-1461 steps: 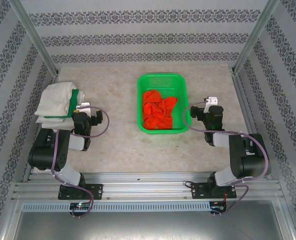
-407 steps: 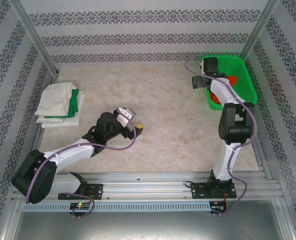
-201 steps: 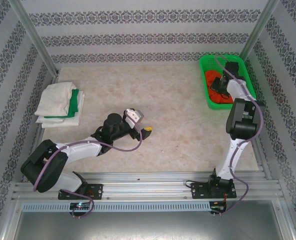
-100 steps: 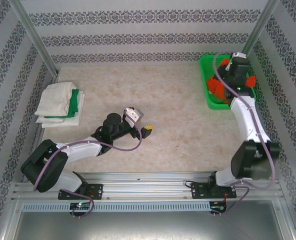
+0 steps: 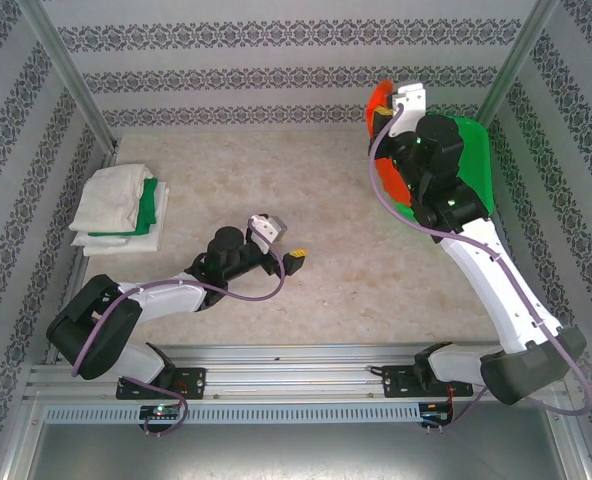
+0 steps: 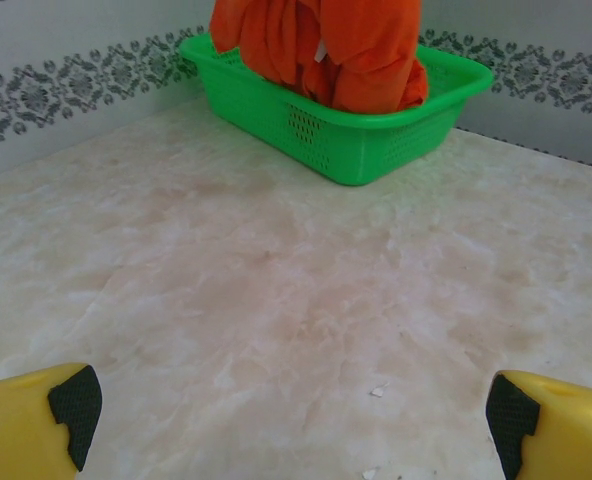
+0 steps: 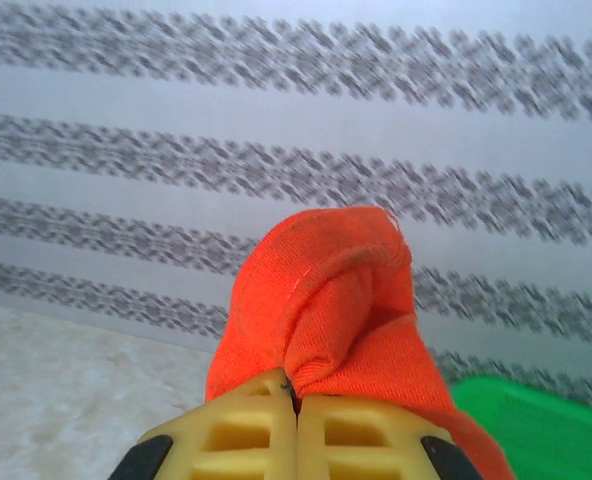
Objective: Fold and stack the t-shirts
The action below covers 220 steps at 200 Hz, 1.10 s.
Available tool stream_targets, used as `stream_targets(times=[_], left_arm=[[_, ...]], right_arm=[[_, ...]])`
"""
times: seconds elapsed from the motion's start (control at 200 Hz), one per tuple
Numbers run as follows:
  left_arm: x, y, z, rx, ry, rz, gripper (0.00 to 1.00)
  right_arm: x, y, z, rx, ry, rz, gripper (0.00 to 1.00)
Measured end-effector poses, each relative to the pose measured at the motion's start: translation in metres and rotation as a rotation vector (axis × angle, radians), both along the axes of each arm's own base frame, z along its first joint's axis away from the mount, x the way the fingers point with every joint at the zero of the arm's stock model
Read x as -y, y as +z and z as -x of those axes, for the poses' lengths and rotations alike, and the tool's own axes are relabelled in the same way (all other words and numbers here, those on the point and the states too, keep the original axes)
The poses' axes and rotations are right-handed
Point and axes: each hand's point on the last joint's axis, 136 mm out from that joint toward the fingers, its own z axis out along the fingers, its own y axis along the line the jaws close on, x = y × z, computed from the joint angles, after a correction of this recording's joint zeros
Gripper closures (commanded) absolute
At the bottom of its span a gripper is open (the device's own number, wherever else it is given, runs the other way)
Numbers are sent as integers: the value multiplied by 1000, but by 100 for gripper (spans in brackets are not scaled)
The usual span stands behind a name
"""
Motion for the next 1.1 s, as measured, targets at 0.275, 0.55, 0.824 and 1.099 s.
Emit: stream_targets(times=[0.275,0.55,0.824,1.099], left_arm=[[-15,-21,-1,-25,73,-41,0],[-24,-24,-3,-18,125,-39,0],[-37,-30,-8,-37,205,-40,0],[-41,-35,-11,-54,239,-42,0]], right_arm=[[-83,18,20,26,227,108,100],[-119,-44,-3,-149,343,167,19],[-12,-140,-70,-439,34,-29,14],[51,-282,-113,-827,-174,-138,18]])
